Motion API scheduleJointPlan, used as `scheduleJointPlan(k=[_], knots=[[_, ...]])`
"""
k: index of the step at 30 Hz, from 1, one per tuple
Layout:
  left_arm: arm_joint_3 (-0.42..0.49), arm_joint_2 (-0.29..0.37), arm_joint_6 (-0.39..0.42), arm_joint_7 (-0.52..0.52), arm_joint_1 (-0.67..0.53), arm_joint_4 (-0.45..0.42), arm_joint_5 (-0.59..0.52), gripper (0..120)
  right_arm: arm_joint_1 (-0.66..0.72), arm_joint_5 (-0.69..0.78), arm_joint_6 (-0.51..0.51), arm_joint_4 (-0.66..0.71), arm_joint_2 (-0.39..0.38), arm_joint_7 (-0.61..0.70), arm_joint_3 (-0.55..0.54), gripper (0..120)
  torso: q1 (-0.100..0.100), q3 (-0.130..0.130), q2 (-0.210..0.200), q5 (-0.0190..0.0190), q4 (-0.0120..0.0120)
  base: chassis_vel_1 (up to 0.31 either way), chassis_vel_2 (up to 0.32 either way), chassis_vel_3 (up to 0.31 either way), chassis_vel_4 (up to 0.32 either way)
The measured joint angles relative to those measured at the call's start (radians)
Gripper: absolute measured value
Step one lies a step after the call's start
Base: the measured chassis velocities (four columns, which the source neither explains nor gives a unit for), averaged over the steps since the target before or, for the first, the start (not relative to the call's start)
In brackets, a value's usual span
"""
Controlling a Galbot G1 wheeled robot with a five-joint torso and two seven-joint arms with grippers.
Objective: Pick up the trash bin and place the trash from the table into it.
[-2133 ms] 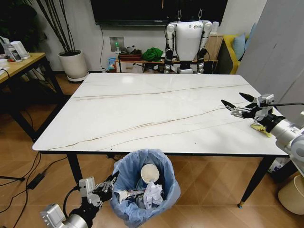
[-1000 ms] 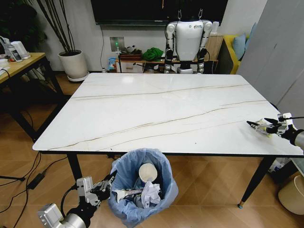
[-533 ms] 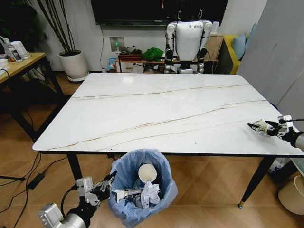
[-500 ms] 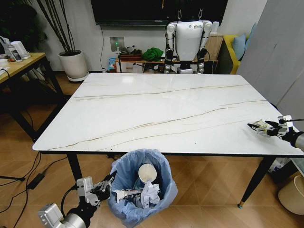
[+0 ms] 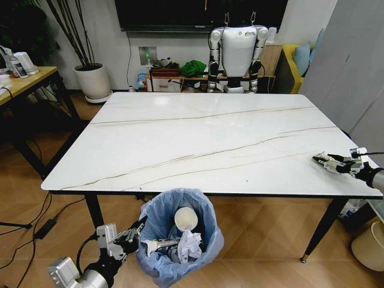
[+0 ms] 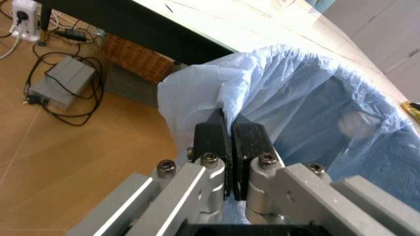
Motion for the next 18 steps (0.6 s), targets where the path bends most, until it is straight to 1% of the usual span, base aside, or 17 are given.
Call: scheduleJointPlan(k=[1, 2, 3, 4, 6, 7, 10, 11, 14, 16, 18], knots=[[0.0, 0.0, 0.0, 0.0, -0.001, 0.0, 0.0, 0, 0.0, 0.0, 0.0, 0.001, 0.0, -0.003, -0.002, 47, 0.0, 0.0, 0.0, 0.0, 0.0, 0.0, 0.0, 0.0, 0.0], [0.0, 0.0, 0.0, 0.0, -0.001, 0.0, -0.001, 0, 0.0, 0.0, -0.001, 0.001, 0.0, -0.004, -0.002, 43, 0.0, 0.0, 0.0, 0.0, 0.0, 0.0, 0.0, 0.0, 0.0], [0.0, 0.0, 0.0, 0.0, -0.001, 0.0, -0.001, 0, 0.0, 0.0, -0.001, 0.001, 0.0, -0.004, -0.002, 43, 0.0, 0.0, 0.0, 0.0, 0.0, 0.0, 0.0, 0.0, 0.0], [0.0, 0.001, 0.0, 0.0, -0.001, 0.0, -0.002, 0, 0.0, -0.001, -0.001, 0.002, 0.0, -0.007, -0.004, 38, 0.0, 0.0, 0.0, 0.0, 0.0, 0.0, 0.0, 0.0, 0.0], [-0.002, 0.003, 0.0, 0.0, -0.002, 0.0, -0.004, 0, -0.001, -0.001, -0.002, 0.002, 0.001, -0.011, -0.004, 30, 0.0, 0.0, 0.0, 0.0, 0.0, 0.0, 0.0, 0.0, 0.0], [-0.002, 0.003, 0.0, 0.0, -0.002, 0.0, -0.004, 0, -0.001, -0.001, -0.002, 0.002, 0.001, -0.011, -0.004, 30, 0.0, 0.0, 0.0, 0.0, 0.0, 0.0, 0.0, 0.0, 0.0], [-0.003, 0.004, 0.001, -0.001, -0.003, 0.0, -0.008, 0, -0.004, -0.002, -0.002, 0.004, 0.0, -0.019, -0.004, 12, 0.0, 0.0, 0.0, 0.0001, 0.0, 0.0, 0.0, 0.0, 0.0], [-0.003, 0.004, 0.001, -0.001, -0.003, 0.0, -0.008, 0, -0.004, -0.002, -0.002, 0.004, 0.0, -0.019, -0.004, 12, 0.0, 0.0, 0.0, 0.0001, 0.0, 0.0, 0.0, 0.0, 0.0], [-0.002, 0.004, 0.001, -0.002, -0.003, -0.001, -0.008, 0, -0.013, -0.002, -0.002, 0.019, -0.004, -0.031, 0.012, 0, 0.0, 0.0, 0.0, 0.0001, -0.0001, 0.0, 0.0, 0.0, 0.0], [-0.001, 0.004, 0.001, -0.002, -0.003, -0.001, -0.008, 0, -0.019, -0.002, -0.001, 0.034, -0.006, -0.036, 0.023, 0, 0.0, 0.0, 0.0, 0.0001, -0.0002, 0.0, 0.0, 0.0, 0.0], [0.001, 0.005, 0.001, -0.002, -0.003, -0.001, -0.008, 0, -0.032, -0.002, 0.001, 0.083, -0.013, -0.048, 0.048, 0, 0.0, 0.0, 0.0, 0.0, -0.0002, 0.0, 0.0, 0.0, 0.0]])
